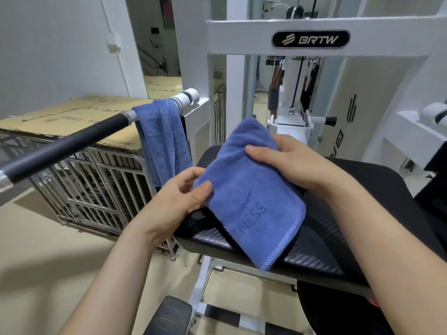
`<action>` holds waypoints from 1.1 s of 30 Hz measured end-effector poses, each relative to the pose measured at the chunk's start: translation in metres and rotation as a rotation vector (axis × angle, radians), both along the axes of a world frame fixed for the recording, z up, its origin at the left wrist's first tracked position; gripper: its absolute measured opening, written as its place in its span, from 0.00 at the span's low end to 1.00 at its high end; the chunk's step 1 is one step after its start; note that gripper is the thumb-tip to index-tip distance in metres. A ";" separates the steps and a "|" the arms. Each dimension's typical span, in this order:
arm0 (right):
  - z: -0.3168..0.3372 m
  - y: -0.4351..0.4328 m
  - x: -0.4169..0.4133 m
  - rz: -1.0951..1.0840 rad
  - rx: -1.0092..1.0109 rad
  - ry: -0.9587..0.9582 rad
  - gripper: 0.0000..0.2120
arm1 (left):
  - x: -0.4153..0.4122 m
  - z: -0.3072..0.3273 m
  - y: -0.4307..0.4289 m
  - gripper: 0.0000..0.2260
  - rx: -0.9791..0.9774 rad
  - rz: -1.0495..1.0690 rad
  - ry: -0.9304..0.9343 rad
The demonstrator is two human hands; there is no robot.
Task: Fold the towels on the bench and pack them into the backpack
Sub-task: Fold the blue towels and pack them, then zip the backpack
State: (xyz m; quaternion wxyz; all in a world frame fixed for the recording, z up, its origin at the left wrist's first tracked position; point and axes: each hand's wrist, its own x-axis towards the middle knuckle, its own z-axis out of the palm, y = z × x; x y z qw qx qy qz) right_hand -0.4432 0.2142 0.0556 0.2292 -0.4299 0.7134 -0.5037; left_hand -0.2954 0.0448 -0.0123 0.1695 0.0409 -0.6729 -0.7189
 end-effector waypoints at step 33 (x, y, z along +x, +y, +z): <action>-0.120 0.237 0.131 -0.428 -0.490 -0.904 0.25 | 0.039 -0.036 0.198 0.18 -0.261 -0.439 -0.050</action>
